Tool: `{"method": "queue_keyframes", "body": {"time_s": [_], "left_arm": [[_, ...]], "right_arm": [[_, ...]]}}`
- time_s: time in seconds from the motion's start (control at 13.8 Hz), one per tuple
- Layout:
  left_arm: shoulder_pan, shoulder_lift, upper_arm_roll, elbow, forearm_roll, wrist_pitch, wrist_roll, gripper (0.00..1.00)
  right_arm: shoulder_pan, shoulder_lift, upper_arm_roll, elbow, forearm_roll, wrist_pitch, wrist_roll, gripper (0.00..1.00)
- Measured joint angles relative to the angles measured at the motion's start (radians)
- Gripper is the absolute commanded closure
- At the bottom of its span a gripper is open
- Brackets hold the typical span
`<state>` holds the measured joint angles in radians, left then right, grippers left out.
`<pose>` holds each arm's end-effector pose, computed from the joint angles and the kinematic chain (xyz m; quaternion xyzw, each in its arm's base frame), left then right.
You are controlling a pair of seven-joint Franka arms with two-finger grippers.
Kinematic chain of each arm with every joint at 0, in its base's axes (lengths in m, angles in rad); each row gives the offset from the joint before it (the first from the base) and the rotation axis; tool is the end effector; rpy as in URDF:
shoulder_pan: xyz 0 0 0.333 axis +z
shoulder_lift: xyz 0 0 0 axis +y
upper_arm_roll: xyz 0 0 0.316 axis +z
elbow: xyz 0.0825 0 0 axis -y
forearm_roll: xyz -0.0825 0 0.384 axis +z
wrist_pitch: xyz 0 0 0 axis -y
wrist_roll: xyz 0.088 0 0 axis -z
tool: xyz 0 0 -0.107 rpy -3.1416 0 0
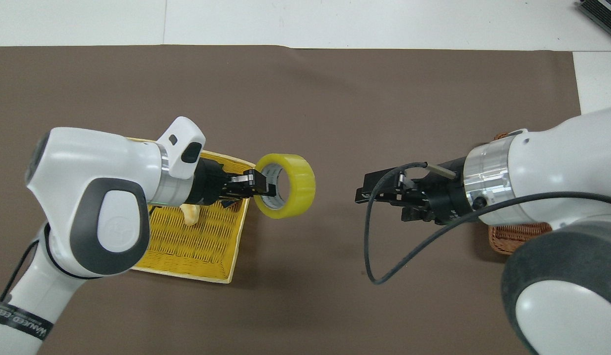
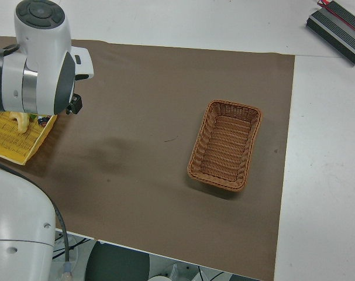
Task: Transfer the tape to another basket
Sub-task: 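Carry the tape toward the right gripper while the right gripper approaches, then grasp the tape with the right gripper while the left gripper releases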
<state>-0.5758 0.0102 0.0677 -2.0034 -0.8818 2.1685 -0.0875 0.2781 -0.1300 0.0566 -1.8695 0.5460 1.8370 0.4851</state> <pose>0.4899 -0.3073 0.4788 0.9262 0.0192 -0.0416 0.3743 0.4895 0.2160 0.5870 -0.9557 0.1304 0.0603 0.2570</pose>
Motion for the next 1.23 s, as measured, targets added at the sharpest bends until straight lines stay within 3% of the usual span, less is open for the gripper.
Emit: {"method": "queue_keyframes", "body": {"time_s": [0.22, 0.65, 0.73, 0.8, 0.94, 1.16, 1.23], "left_arm": [[-0.057, -0.002, -0.023, 0.0, -0.037, 0.02, -0.057, 1.0], [-0.061, -0.021, -0.067, 0.0, -0.105, 0.043, -0.069, 1.0], [-0.061, -0.024, -0.078, 0.0, -0.115, 0.058, -0.069, 1.0], [-0.061, -0.025, -0.091, 0.0, -0.122, 0.077, -0.069, 1.0], [-0.062, -0.025, -0.115, 0.0, -0.13, 0.108, -0.071, 1.0], [-0.062, -0.024, -0.128, -0.003, -0.132, 0.126, -0.074, 1.0], [-0.062, -0.025, -0.128, -0.003, -0.133, 0.127, -0.074, 1.0]], "right_arm": [[0.03, -0.019, 0.001, -0.062, 0.024, 0.059, -0.033, 0.0], [0.005, -0.048, -0.011, -0.112, 0.026, 0.059, -0.257, 0.0], [-0.001, -0.051, -0.012, -0.121, 0.026, 0.059, -0.276, 0.07], [-0.005, -0.053, -0.012, -0.125, 0.026, 0.059, -0.285, 0.27], [-0.01, -0.054, -0.012, -0.128, 0.026, 0.059, -0.293, 0.45], [-0.011, -0.059, -0.011, -0.128, 0.026, 0.059, -0.293, 0.98], [-0.011, -0.06, -0.012, -0.129, 0.026, 0.059, -0.293, 1.0]]}}
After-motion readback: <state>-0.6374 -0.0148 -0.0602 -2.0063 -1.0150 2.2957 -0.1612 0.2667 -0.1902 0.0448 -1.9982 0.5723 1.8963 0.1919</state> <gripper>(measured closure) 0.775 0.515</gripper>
